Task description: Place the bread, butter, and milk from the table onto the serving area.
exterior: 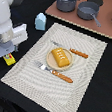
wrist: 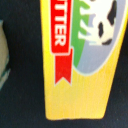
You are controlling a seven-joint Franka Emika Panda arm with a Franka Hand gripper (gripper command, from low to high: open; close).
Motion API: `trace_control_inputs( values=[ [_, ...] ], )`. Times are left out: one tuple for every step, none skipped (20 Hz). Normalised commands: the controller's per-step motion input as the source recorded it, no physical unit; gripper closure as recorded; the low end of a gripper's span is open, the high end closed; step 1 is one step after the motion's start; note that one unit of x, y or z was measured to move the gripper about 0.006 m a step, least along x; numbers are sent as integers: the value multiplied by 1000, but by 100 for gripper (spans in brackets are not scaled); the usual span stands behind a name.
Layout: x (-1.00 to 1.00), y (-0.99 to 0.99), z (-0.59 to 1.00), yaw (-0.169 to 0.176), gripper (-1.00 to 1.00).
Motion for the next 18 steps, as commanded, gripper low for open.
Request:
trace_control_inputs(
  values=[
    [-280,-14,-231,23,100],
    [-280,-6,-237,23,100],
    [-280,-6,-234,23,100],
    [-274,0,-240,24,100],
    [-269,0,-243,25,100],
    [-280,0,-251,25,100],
    [-277,-3,-240,25,100],
    [-260,0,-251,25,100],
    [-240,-3,-251,24,100],
    [-234,-6,-254,20,100],
    [-223,-9,-246,20,100],
    [-220,-3,-246,23,100],
    [-200,0,-226,26,100],
    [-186,0,-217,24,100],
    [-169,0,-203,20,100],
    [-206,-3,-151,23,100],
    [-283,-6,-171,43,100],
    [-351,-157,-83,77,100]
  ],
)
